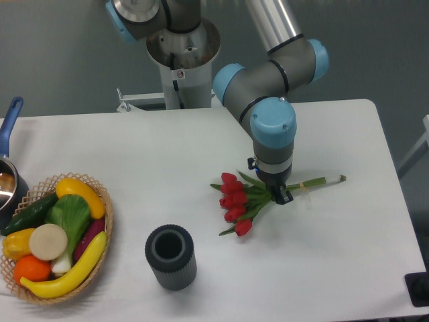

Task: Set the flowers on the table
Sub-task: 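Lay the tulips flat on the table and open the gripper, then raise the open gripper up away from the tulip stems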

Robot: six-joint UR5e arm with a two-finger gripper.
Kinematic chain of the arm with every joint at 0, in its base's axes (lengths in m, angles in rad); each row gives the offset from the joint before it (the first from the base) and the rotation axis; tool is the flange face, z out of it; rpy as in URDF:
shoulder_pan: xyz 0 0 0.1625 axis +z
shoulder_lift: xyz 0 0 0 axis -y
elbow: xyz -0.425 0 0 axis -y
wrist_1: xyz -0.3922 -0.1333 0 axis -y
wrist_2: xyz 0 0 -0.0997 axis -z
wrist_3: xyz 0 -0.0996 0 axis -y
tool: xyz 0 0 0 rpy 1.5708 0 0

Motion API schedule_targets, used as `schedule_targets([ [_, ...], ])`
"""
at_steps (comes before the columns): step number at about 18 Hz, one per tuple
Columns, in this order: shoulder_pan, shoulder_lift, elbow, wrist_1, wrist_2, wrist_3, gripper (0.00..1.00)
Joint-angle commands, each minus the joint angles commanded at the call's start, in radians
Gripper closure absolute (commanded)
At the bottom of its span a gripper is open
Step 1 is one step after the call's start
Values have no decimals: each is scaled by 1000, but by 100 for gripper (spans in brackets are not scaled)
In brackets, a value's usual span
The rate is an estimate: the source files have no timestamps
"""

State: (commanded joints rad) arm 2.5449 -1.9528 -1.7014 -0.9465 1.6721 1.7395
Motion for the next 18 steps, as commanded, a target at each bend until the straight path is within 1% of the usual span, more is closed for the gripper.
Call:
schedule_targets([
  [1, 0, 2, 23, -2, -15, 0, 8],
  [2, -2, 3, 41, -2, -43, -3, 0],
  [3, -2, 5, 54, 2, -79, -14, 0],
  [5, 3, 20, 103, -2, -136, -21, 0],
  [7, 8, 28, 144, -11, -134, -49, 0],
  [8, 14, 38, 160, -26, -132, -60, 0],
  [10, 47, 61, 193, -98, -130, -55, 0],
  [14, 71, 64, 282, -231, -138, -48, 0],
  [16, 87, 66, 301, -268, -143, -25, 0],
  [18, 119, 83, 302, -307, -160, 47, 0],
])
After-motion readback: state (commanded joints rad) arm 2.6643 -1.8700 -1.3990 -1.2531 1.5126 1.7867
